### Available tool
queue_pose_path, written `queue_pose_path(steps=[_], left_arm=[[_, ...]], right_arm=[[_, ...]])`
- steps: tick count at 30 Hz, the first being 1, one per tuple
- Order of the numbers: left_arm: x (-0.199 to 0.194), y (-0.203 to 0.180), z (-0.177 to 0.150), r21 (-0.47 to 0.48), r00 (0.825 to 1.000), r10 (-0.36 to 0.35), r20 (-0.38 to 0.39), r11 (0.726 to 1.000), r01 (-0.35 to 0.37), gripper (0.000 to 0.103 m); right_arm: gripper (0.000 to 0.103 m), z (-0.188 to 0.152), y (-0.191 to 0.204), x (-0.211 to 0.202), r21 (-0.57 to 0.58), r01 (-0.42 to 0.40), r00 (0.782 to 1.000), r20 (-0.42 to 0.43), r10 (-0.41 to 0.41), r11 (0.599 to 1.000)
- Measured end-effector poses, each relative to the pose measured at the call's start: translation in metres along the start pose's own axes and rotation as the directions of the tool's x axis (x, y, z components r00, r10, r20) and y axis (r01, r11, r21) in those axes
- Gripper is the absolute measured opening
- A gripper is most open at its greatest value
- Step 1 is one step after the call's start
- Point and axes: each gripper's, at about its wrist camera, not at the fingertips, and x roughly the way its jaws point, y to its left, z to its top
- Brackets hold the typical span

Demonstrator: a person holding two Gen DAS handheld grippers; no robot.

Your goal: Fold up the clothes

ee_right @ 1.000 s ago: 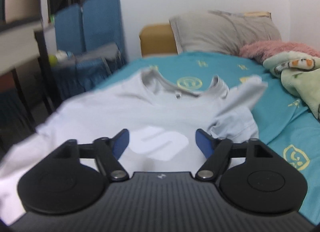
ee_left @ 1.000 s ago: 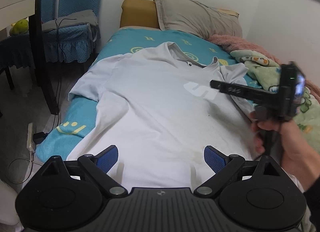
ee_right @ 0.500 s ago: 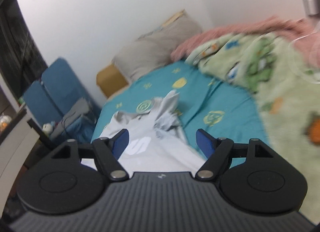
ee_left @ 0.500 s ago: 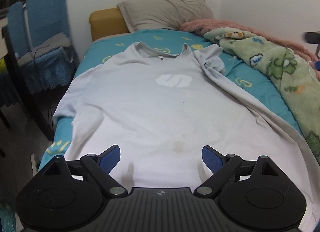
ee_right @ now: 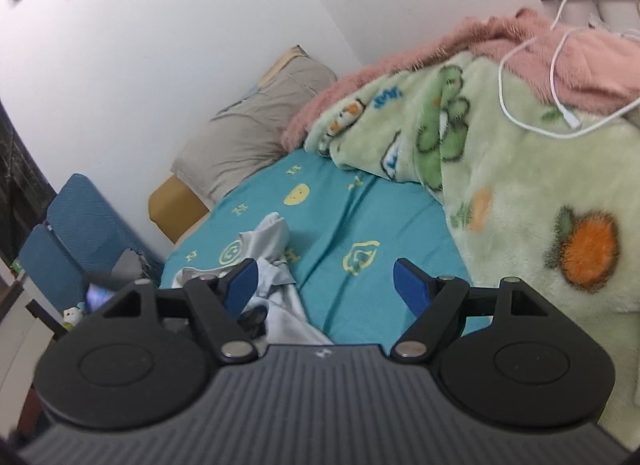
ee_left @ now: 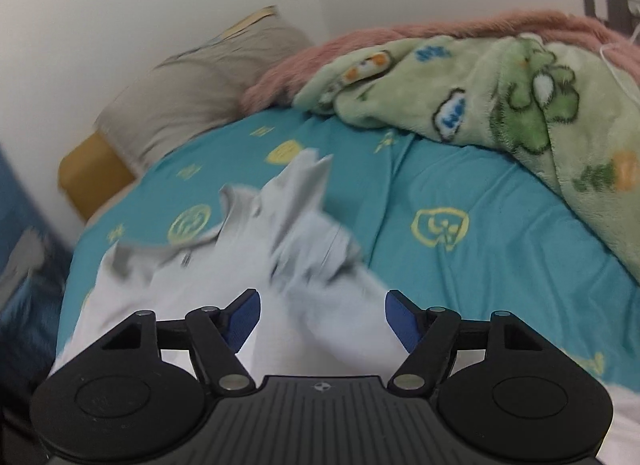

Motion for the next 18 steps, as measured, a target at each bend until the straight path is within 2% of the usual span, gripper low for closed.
queue_pose_path(steps=[2,4,6,7,8,11,13,14,15,16,17,18], left_arm=[[0.028,-0.01,0.011,0.093,1.0,0.022,-0.008,0.995,-0.021,0.071],[0.056,-0.018,0.016,0.182,0.997,0.062,-0.039,0.982,-0.053,0.06],[0.079,-0.019,0.017,0.22,0.993,0.079,-0.085,0.974,-0.059,0.036],[0.082,-0.015,0.017,0.204,0.994,0.071,-0.085,0.978,-0.052,0.028],[0.084,-0.01,0.016,0.183,0.995,0.061,-0.08,0.982,-0.046,0.014],[0.07,0.014,0.017,0.022,0.999,0.034,-0.02,0.999,-0.033,0.008],[0.051,0.041,0.014,-0.164,1.0,0.019,0.023,0.986,-0.015,0.007],[0.039,0.057,0.01,-0.275,0.999,0.013,0.047,0.962,0.001,0.007],[0.032,0.072,-0.002,-0.39,0.999,0.022,0.048,0.921,-0.002,0.006],[0.025,0.088,-0.015,-0.5,0.999,0.034,0.042,0.866,-0.009,0.006],[0.019,0.103,-0.029,-0.602,0.998,0.046,0.034,0.798,-0.016,0.006],[0.013,0.118,-0.042,-0.696,0.998,0.056,0.026,0.718,-0.022,0.006]], right_arm=[[0.077,-0.001,-0.008,0.014,0.007,0.01,1.0,-0.016,-0.009,1.0],[0.077,-0.003,-0.015,0.028,0.009,0.022,0.999,-0.034,-0.021,1.0],[0.077,-0.006,-0.02,0.041,0.008,0.035,0.998,-0.053,-0.034,0.999],[0.077,-0.007,-0.022,0.047,0.008,0.041,0.997,-0.062,-0.041,0.999],[0.077,-0.009,-0.023,0.053,0.013,0.043,0.996,-0.074,-0.042,0.999],[0.077,-0.011,-0.026,0.06,0.028,0.037,0.995,-0.091,-0.034,0.999],[0.077,-0.011,-0.024,0.058,0.022,0.033,0.996,-0.084,-0.031,0.999],[0.077,-0.011,-0.023,0.056,0.016,0.032,0.996,-0.079,-0.031,0.999],[0.077,-0.011,-0.021,0.055,0.011,0.034,0.997,-0.075,-0.033,0.999],[0.077,-0.011,-0.02,0.053,0.007,0.035,0.997,-0.07,-0.035,0.999],[0.077,-0.01,-0.019,0.052,0.005,0.037,0.997,-0.067,-0.036,0.999],[0.077,-0.01,-0.018,0.051,0.004,0.038,0.997,-0.064,-0.038,0.999]])
